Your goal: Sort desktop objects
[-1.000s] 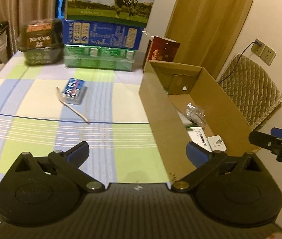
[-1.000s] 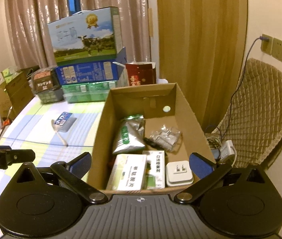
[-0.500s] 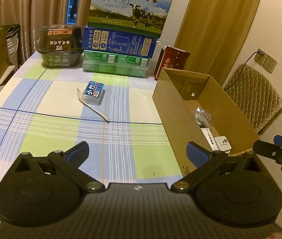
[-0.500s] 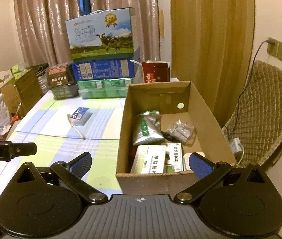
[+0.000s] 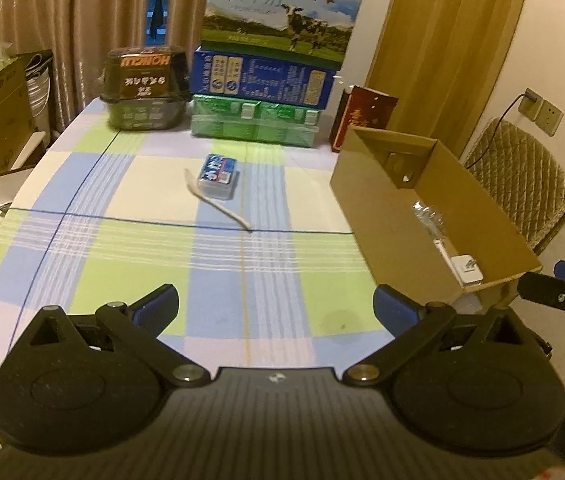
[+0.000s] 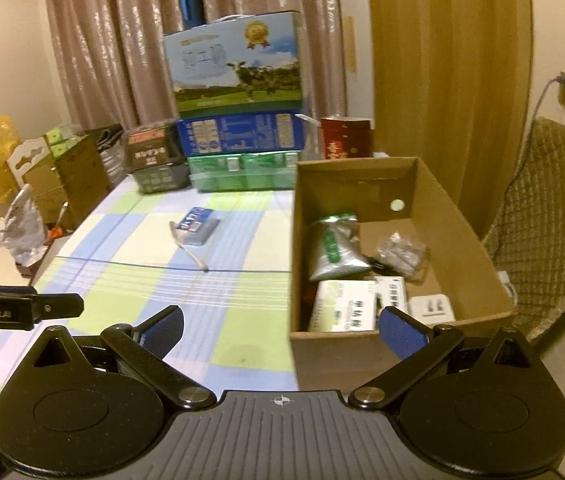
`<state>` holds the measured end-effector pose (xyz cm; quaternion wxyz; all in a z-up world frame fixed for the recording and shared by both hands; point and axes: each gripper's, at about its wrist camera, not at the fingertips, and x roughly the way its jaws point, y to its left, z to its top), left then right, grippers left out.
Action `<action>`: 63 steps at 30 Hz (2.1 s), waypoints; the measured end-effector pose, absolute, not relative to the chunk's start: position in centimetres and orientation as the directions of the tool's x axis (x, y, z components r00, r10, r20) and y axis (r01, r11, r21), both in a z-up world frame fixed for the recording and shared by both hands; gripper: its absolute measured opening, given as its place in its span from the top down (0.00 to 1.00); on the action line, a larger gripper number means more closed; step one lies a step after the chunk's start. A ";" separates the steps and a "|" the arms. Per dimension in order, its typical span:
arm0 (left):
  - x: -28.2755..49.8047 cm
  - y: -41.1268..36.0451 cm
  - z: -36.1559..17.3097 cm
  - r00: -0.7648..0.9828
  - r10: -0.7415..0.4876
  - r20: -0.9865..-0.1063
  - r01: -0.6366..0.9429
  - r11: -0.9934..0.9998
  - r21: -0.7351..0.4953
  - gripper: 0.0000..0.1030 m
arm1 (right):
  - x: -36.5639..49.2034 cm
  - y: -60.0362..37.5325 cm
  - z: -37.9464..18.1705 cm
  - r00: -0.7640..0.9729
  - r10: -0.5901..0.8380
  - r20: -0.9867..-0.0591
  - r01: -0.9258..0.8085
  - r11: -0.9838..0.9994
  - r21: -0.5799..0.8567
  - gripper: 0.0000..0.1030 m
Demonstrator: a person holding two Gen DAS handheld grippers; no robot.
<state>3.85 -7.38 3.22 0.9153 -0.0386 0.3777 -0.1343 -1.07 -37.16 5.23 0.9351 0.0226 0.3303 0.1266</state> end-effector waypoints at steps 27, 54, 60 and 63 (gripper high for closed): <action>13.7 1.9 -1.6 0.662 -0.137 -0.737 0.060 0.990 -0.130 0.01 | 8.5 -25.5 -0.3 0.670 0.392 -0.630 -0.421 0.900 0.113 0.03; 31.6 -5.4 -11.7 0.599 -0.255 -0.759 0.184 0.966 -0.180 0.31 | 22.6 -25.0 -11.3 0.677 0.261 -0.688 -0.324 0.945 0.040 0.39; 32.5 -6.2 -12.8 0.603 -0.230 -0.764 0.210 0.970 -0.126 0.53 | 22.9 -25.0 -11.8 0.672 0.267 -0.691 -0.328 0.944 0.046 0.39; 32.3 -5.1 -12.8 0.598 -0.226 -0.769 0.209 0.970 -0.122 0.84 | 23.1 -24.7 -11.5 0.679 0.277 -0.680 -0.332 0.942 0.052 0.39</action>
